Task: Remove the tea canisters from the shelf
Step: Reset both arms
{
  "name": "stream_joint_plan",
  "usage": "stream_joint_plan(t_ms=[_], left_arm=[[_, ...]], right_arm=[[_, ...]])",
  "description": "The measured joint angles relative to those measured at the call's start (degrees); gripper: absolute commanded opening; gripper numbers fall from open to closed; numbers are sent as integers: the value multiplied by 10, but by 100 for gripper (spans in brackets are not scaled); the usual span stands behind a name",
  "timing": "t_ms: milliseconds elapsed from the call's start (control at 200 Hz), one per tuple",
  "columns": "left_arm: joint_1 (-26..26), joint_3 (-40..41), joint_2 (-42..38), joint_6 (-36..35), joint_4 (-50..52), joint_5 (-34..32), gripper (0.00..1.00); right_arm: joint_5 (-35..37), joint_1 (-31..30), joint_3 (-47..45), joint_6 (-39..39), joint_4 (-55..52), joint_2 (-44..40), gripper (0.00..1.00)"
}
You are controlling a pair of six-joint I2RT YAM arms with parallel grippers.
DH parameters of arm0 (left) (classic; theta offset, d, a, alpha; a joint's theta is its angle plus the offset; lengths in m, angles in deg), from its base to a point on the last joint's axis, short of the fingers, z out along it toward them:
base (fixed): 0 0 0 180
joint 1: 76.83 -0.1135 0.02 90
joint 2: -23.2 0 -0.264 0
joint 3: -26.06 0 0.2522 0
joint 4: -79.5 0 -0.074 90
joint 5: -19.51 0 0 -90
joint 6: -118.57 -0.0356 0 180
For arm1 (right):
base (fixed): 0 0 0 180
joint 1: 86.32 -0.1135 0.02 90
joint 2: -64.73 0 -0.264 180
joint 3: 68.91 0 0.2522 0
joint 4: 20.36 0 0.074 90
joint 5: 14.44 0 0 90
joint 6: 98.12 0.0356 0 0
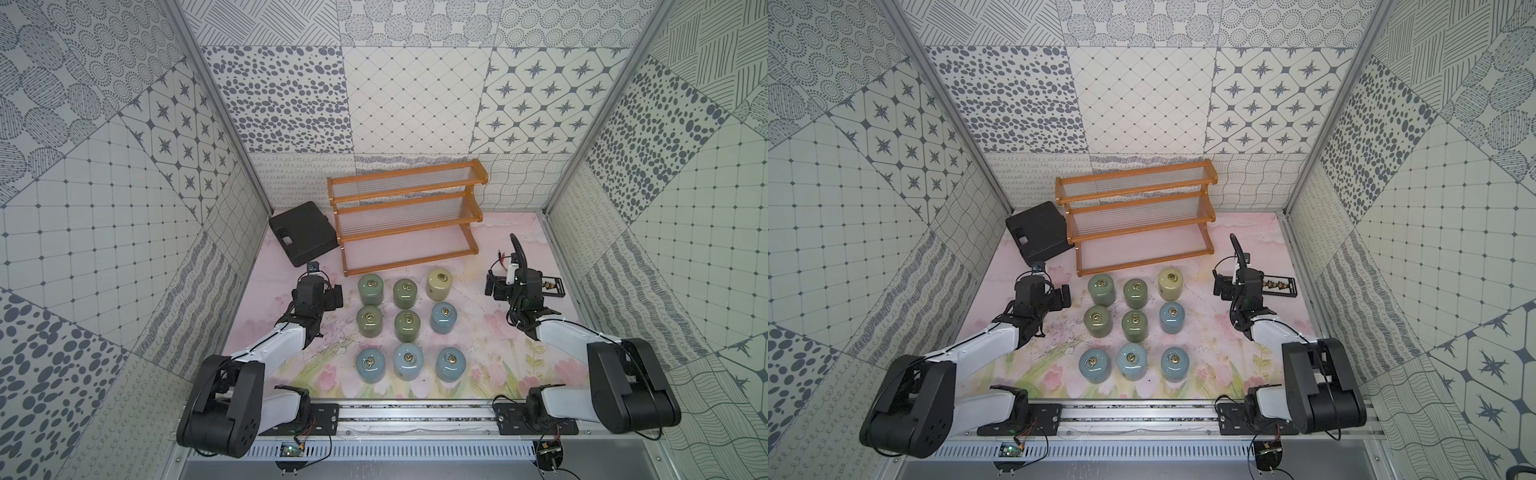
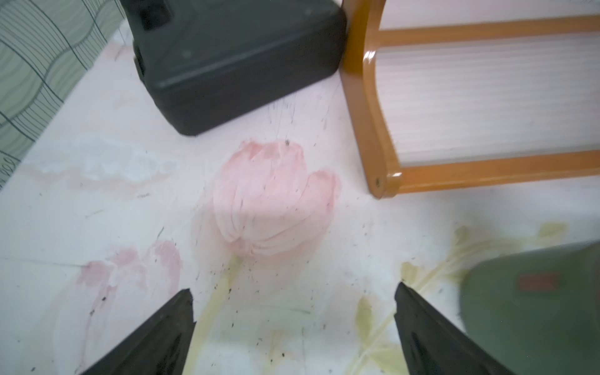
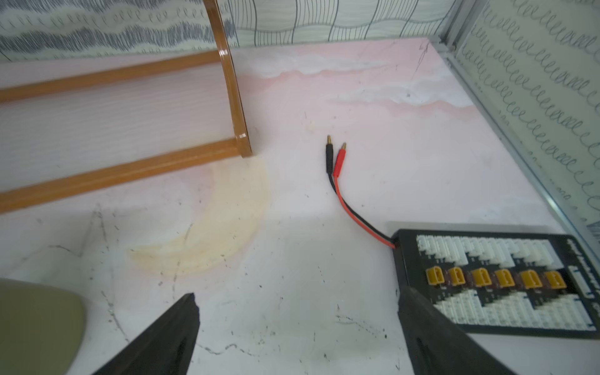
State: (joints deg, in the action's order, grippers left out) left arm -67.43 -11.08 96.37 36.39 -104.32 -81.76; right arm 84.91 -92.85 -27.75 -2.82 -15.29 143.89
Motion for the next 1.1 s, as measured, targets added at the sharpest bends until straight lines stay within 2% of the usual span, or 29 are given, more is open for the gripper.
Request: stream_joint_plan(t_ms=[170,340,380,605,1101], left_arm=[[-28,14,85,-25,-119,10,100],[-52,15,156,-37,-208,32,100],[-54,14,161,-38,-217,35,100],[-59,8,172,-42,-263,53,100],[-61,5,175,-50,-289,70,100]], right_arm=[[-2,10,12,-18,47,49,100],[-8,23,-16,-27,186,84,100],[-9,25,-32,-28,220,92,100],[-16,28,-46,-29,247,101,100],[-18,28,-46,-30,257,101,100]])
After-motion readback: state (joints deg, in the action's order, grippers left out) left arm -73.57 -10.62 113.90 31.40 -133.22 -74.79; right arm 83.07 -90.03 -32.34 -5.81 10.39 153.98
